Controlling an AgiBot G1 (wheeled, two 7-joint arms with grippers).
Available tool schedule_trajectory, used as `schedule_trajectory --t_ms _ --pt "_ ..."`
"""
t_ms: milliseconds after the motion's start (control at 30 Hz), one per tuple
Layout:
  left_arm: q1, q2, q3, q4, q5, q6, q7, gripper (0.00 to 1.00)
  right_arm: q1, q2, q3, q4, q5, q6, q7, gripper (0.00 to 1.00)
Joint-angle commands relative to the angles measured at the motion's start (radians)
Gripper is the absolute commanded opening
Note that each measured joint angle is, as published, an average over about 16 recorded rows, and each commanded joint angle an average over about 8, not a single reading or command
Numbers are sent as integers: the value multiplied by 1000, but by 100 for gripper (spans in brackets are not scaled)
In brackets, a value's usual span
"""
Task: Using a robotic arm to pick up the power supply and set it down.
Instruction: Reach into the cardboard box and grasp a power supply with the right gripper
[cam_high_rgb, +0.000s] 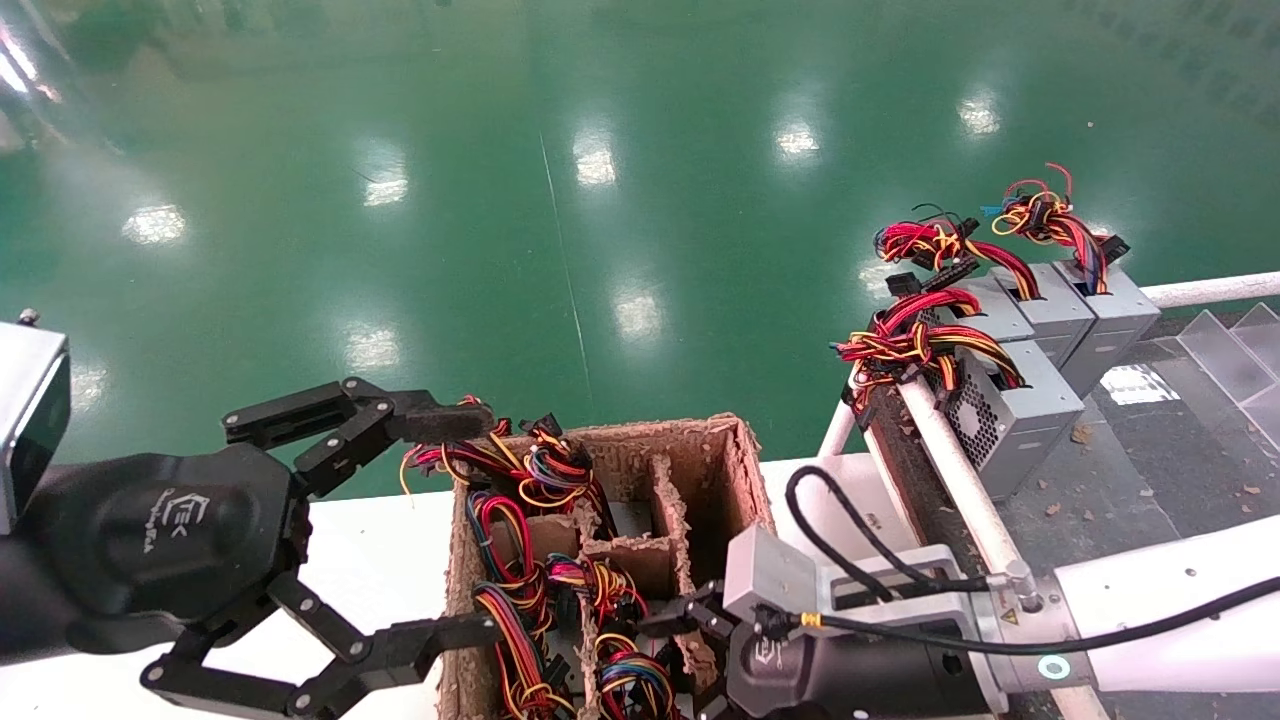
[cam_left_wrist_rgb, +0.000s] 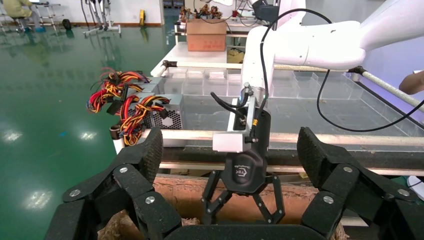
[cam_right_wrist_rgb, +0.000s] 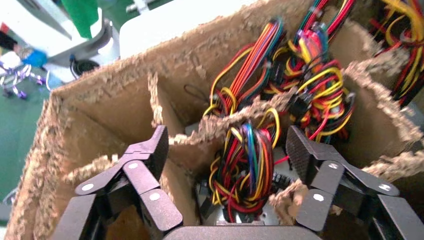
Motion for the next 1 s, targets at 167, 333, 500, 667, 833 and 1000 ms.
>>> schedule_trajectory --t_ms 167,333,500,667,833,1000 --pt "0 0 0 0 0 0 0 100 -4 -5 -13 11 -36 19 1 0" --pt "0 0 0 0 0 0 0 100 -16 -9 -16 29 -64 58 1 0" --pt "0 0 0 0 0 0 0 100 -28 -15 -22 62 -94 97 10 0" --pt "0 0 0 0 0 0 0 100 -38 -17 -27 97 -119 125 26 0" --pt "0 0 0 0 0 0 0 100 -51 -10 -24 125 -124 145 39 0" --pt "0 0 1 0 0 0 0 100 -63 3 -13 146 -109 152 42 0"
